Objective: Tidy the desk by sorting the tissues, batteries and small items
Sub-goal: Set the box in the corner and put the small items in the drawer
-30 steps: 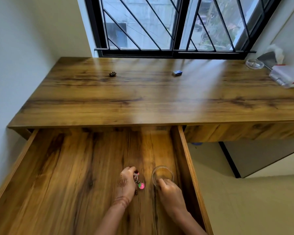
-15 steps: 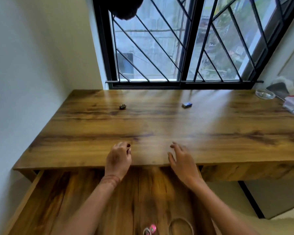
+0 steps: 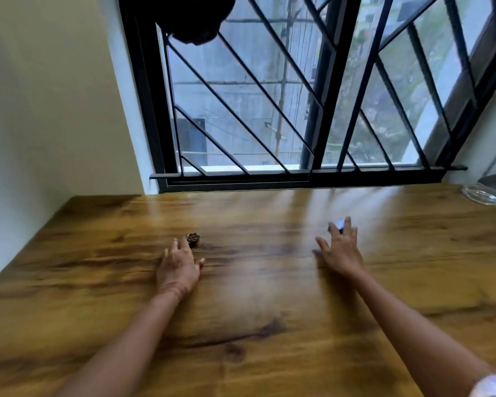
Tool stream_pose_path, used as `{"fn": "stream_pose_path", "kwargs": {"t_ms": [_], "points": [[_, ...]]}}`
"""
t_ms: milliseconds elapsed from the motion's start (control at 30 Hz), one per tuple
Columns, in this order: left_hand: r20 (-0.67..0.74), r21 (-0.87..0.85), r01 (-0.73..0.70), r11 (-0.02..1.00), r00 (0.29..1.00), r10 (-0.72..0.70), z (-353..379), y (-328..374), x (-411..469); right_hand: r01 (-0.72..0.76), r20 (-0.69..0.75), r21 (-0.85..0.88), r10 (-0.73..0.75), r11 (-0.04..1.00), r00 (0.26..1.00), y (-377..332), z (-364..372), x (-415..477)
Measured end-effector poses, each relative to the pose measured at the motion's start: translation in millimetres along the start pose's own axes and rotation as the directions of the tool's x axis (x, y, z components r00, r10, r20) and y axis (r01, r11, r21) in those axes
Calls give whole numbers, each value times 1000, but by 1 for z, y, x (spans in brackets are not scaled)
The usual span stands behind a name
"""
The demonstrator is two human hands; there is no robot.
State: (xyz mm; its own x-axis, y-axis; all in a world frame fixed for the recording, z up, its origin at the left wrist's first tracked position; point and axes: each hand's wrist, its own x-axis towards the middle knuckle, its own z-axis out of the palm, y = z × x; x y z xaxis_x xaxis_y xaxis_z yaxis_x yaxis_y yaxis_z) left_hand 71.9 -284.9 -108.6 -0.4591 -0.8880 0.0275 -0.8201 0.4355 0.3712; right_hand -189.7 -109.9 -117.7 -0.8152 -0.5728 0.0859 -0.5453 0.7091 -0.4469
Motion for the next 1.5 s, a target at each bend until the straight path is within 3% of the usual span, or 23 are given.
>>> {"fn": "stream_pose_path", "kwargs": {"t_ms": [333, 600, 700, 867, 1067, 1233, 1333, 1400, 1500], "points": [[-234, 111, -112, 988, 963, 135, 17, -3, 44, -87, -71, -153, 77, 984, 994, -12, 24, 38], [-269, -2, -145, 989, 953, 139, 3, 11, 4, 132, -262, -188, -179, 973, 948, -21, 1, -12], [-306, -92, -147, 985, 945, 112, -9, 15, -27, 228, -255, -151, -261, 962, 931, -27, -5, -41], [-284, -207, -108, 972, 958, 46, -24, 12, -103, 325, -148, -86, -334, 942, 931, -42, -23, -132], [-303, -182, -89, 979, 952, 30, -37, -11, -250, 432, -60, 37, -429, 901, 901, -47, -36, -284], [-284, -291, 85, 953, 943, -171, -41, -42, -375, 525, -92, 40, -520, 850, 849, -40, -29, -419], [-200, -291, 195, 936, 945, -259, -34, -69, -429, 591, -68, 135, -587, 796, 807, -35, -18, -484], [-136, -258, 265, 929, 942, -306, -29, -88, -457, 605, -20, 153, -610, 781, 792, -32, -3, -516], [-69, -211, 333, 919, 933, -354, -21, -108, -479, 516, 163, 135, -532, 846, 831, -30, 21, -543]]}}
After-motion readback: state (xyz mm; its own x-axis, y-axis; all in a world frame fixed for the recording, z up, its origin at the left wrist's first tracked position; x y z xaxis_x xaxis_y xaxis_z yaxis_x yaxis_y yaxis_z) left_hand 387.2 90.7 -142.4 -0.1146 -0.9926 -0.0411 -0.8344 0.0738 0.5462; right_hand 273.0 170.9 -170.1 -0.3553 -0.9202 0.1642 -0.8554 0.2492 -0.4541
